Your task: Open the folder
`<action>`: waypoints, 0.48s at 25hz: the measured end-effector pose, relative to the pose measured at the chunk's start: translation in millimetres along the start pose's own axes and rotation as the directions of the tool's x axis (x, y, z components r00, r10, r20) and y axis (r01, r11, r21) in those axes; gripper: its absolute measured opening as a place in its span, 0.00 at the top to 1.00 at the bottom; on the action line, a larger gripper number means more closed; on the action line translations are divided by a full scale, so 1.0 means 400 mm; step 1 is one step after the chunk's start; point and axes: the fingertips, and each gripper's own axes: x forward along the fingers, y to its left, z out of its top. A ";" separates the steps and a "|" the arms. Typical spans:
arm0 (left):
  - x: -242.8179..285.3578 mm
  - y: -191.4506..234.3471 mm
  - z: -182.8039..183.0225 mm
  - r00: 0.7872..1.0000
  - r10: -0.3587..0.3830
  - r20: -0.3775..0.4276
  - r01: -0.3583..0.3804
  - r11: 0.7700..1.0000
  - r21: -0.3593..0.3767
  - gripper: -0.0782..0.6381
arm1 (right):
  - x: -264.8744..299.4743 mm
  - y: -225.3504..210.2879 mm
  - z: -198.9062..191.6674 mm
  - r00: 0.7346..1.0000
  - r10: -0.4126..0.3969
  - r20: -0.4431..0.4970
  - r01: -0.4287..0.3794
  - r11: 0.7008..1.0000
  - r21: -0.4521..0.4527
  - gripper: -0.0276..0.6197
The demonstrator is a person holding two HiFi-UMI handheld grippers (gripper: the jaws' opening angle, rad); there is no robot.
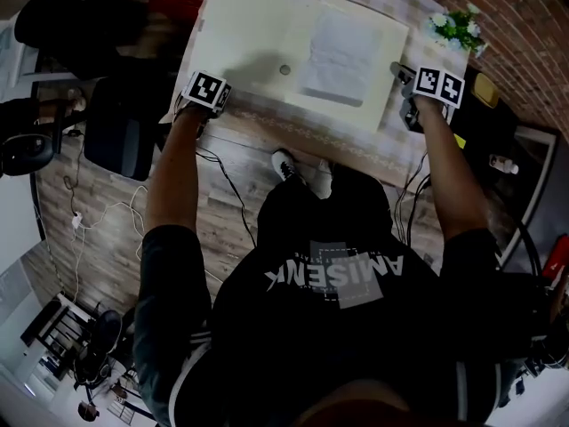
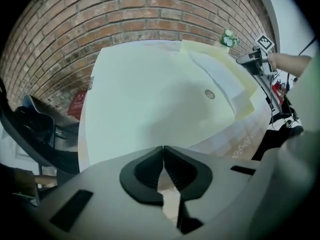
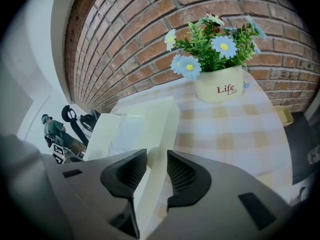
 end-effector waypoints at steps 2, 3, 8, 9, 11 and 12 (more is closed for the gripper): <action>-0.001 0.002 -0.005 0.999 -0.046 -0.029 0.045 0.998 -0.038 0.86 | 0.000 0.001 -0.001 1.000 -0.002 0.006 0.002 1.000 0.005 0.72; -0.003 0.003 -0.005 0.997 -0.064 -0.033 0.062 0.997 -0.056 0.86 | -0.001 0.002 -0.001 1.000 -0.004 0.009 0.004 1.000 0.008 0.72; -0.011 0.005 -0.002 0.994 -0.110 0.019 0.112 0.985 -0.134 0.86 | -0.002 -0.005 -0.001 1.000 -0.007 0.024 0.007 0.999 0.035 0.70; -0.015 0.005 -0.003 0.994 -0.103 0.031 0.107 0.982 -0.156 0.86 | -0.003 -0.007 -0.002 1.000 -0.002 0.022 0.001 0.999 0.043 0.69; -0.028 0.004 0.000 0.996 -0.070 0.061 0.080 0.981 -0.174 0.86 | -0.006 -0.008 -0.002 1.000 0.008 0.018 -0.008 0.999 0.039 0.68; -0.037 0.003 0.004 0.995 -0.052 0.082 0.066 0.982 -0.176 0.86 | -0.010 -0.008 -0.001 1.000 0.006 0.016 -0.007 1.000 0.024 0.69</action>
